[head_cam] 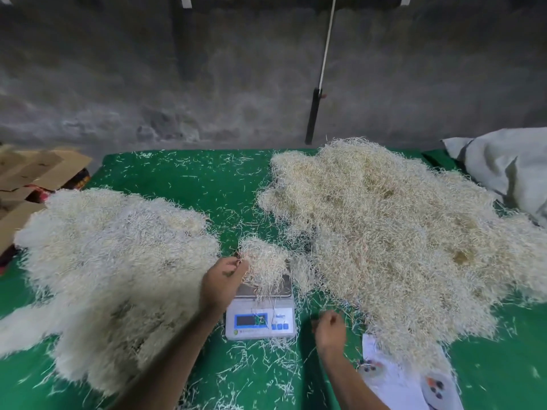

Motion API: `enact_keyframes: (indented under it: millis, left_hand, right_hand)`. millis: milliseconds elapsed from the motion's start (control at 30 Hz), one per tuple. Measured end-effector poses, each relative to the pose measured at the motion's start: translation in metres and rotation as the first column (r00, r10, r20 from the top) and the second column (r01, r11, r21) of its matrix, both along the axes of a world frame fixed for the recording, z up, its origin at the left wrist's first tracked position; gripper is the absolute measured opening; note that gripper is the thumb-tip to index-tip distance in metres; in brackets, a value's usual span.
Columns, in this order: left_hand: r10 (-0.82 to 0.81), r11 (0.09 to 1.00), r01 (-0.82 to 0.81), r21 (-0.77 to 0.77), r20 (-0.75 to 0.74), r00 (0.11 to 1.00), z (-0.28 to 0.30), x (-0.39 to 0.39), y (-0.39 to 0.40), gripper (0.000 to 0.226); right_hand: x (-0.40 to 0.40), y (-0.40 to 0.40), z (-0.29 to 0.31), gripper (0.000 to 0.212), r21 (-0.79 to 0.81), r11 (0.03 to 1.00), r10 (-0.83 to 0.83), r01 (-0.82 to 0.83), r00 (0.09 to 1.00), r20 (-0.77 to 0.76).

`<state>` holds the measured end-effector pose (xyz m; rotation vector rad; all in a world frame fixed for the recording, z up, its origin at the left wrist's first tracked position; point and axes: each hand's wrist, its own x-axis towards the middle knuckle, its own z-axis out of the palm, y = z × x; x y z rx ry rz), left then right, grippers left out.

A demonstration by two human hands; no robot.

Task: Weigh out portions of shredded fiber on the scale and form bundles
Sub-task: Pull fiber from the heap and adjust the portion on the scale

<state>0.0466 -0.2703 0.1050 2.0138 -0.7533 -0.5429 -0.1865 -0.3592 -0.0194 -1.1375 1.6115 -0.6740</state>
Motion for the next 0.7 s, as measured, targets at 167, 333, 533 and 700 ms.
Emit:
enact_keyframes:
  millis: [167, 333, 533, 700]
  left_hand:
    - [0.006, 0.992, 0.019, 0.122, -0.204, 0.979, -0.065, -0.015, 0.057, 0.019]
    - [-0.096, 0.878, 0.259, 0.403, -0.382, 0.919, -0.129, -0.049, 0.118, 0.02]
    - [-0.089, 0.887, 0.204, 0.415, -0.28, 0.956, -0.14, -0.057, 0.122, 0.019]
    - [-0.09, 0.88, 0.184, 0.437, -0.227, 0.97, -0.144, -0.059, 0.12, 0.014]
  right_hand:
    - [-0.007, 0.057, -0.018, 0.032, -0.095, 0.967, 0.223, -0.238, 0.964, -0.146]
    - [-0.007, 0.107, -0.025, 0.048, -0.095, 0.905, 0.384, -0.415, 0.891, -0.242]
    - [-0.003, 0.124, -0.037, 0.059, -0.054, 0.871, 0.446, -0.488, 0.832, -0.331]
    - [-0.003, 0.125, -0.035, 0.061, -0.069, 0.86, 0.429, -0.506, 0.789, -0.441]
